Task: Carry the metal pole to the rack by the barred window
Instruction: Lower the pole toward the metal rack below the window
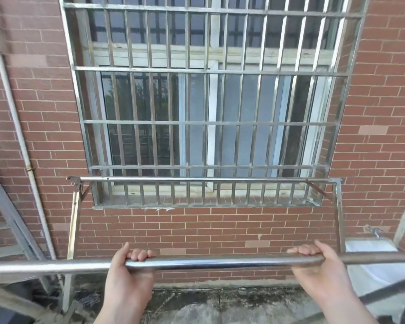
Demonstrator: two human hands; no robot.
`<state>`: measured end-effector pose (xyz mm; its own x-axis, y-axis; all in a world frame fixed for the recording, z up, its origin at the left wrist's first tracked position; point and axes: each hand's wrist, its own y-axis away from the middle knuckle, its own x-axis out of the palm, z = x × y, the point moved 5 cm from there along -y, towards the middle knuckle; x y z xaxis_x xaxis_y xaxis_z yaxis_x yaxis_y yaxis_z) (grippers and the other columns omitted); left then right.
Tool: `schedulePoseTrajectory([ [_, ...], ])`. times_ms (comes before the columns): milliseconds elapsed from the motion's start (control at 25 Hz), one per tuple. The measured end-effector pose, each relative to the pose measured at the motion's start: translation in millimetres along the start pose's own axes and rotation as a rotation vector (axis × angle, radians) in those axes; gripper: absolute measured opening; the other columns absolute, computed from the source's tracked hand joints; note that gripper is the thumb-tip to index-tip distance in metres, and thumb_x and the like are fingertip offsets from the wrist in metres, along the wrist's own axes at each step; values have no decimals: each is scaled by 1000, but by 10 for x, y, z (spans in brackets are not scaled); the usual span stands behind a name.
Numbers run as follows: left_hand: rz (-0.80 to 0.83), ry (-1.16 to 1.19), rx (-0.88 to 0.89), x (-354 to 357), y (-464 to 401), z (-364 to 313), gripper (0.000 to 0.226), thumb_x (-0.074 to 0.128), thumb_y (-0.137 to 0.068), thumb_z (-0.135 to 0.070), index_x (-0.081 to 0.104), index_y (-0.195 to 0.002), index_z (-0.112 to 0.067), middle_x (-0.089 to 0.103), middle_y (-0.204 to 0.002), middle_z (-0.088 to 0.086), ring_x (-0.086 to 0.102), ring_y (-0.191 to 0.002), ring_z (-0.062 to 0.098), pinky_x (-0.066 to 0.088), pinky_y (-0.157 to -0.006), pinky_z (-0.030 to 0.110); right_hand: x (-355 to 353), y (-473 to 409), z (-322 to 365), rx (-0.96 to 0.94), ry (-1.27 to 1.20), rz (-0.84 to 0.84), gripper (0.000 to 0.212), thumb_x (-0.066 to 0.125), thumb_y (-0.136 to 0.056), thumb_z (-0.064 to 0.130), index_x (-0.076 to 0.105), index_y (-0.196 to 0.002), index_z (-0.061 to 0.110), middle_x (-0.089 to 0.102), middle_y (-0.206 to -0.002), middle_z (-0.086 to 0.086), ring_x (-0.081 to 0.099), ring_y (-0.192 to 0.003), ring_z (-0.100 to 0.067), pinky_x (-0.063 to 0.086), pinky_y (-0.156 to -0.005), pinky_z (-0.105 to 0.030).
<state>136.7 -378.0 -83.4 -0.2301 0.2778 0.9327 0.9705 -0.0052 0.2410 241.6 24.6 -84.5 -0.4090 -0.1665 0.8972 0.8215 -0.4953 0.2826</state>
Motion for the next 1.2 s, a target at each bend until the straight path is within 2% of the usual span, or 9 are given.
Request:
schedulePoseTrajectory([
  [280,-46,-6,-39,27,46,62,35,52,-104,-14,36,-74,-21,40,-51,-4,38,-47,13,41,-71,31,-28,-43,78,23,5,-29,34,51,-105,27,43,-72,22,43,-60,5,42,-46,-16,45,-73,-33],
  [400,-28,-11,-62,52,75,89,31,61,-87,-8,41,-67,-20,40,-52,-5,40,-44,13,40,-69,31,-44,-24,122,13,8,-36,33,51,-106,27,42,-75,22,43,-60,5,40,-47,-15,45,-72,-33],
  [480,-29,-18,-67,49,96,105,34,58,-94,-10,41,-66,-20,39,-54,-5,39,-46,13,40,-69,30,-44,-14,135,11,6,-29,33,51,-107,27,42,-75,22,43,-59,5,40,-47,-14,45,-73,-32],
  [600,-28,-5,-55,31,145,115,36,52,-106,-17,38,-73,-21,41,-54,-5,38,-53,13,41,-73,31,-53,16,131,19,-4,-10,30,54,-106,27,44,-77,23,45,-60,6,43,-47,-14,46,-76,-31],
  [680,-16,0,-50,35,174,102,36,53,-107,-18,39,-74,-20,42,-55,-4,39,-55,14,42,-77,32,-72,39,118,24,-6,8,28,57,-104,26,48,-79,22,48,-62,5,46,-49,-14,49,-81,-34],
  [880,11,11,-48,22,252,80,28,56,-107,-18,48,-81,-17,49,-60,-1,47,-59,15,48,-89,37,-73,115,105,44,-15,27,22,62,-101,26,52,-82,22,53,-66,4,52,-54,-15,53,-81,-39],
  [1000,48,25,-70,0,282,72,26,57,-107,-17,51,-82,-16,55,-62,0,54,-58,16,50,-93,40,-80,159,106,54,-20,28,15,66,-99,26,56,-89,21,56,-69,3,55,-59,-15,55,-83,-40],
  [1200,57,2,-67,0,307,39,27,55,-106,-11,51,-80,-14,55,-60,0,54,-56,16,49,-96,40,-53,252,106,53,-24,11,10,67,-99,22,58,-98,18,59,-69,1,57,-65,-15,55,-91,-40],
])
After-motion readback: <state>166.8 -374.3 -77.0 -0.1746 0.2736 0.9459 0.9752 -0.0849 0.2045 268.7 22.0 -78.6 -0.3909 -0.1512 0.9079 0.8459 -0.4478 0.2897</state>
